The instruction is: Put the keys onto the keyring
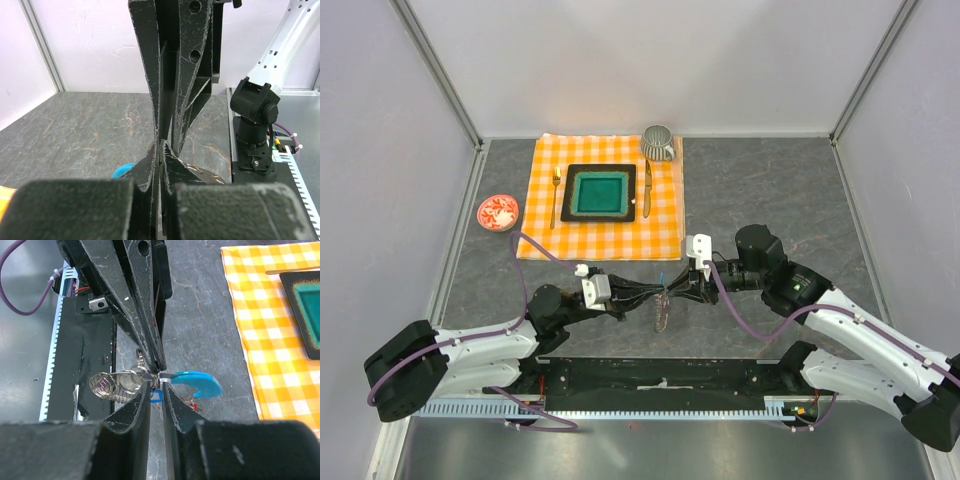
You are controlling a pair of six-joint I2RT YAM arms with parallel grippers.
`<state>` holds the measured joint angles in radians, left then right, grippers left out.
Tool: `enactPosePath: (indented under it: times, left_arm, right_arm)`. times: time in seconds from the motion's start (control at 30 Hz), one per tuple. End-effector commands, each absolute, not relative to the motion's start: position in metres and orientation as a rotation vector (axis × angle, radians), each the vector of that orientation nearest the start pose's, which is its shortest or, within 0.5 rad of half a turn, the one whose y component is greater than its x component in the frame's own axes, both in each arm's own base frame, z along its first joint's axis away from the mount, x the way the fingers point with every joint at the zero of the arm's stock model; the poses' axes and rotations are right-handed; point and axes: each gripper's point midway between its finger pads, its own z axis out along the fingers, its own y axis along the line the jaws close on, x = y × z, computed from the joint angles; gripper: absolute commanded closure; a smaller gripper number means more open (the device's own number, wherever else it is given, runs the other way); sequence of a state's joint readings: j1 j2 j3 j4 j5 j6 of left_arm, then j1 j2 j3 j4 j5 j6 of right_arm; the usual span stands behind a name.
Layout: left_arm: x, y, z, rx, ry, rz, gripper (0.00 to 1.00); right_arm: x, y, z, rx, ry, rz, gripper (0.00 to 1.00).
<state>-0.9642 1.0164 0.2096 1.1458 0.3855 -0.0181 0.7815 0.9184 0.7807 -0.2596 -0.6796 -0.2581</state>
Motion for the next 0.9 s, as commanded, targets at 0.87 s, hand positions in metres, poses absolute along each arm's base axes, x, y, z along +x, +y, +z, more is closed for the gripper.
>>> enactPosePath:
  times: [0.87]
  left_arm:
    - [0.158,-0.277,0.206,0.918,1.198,-0.823,0.68]
  right_arm:
    - [0.201,0.231,0.223,-1.616,1.883,0.187,1.00]
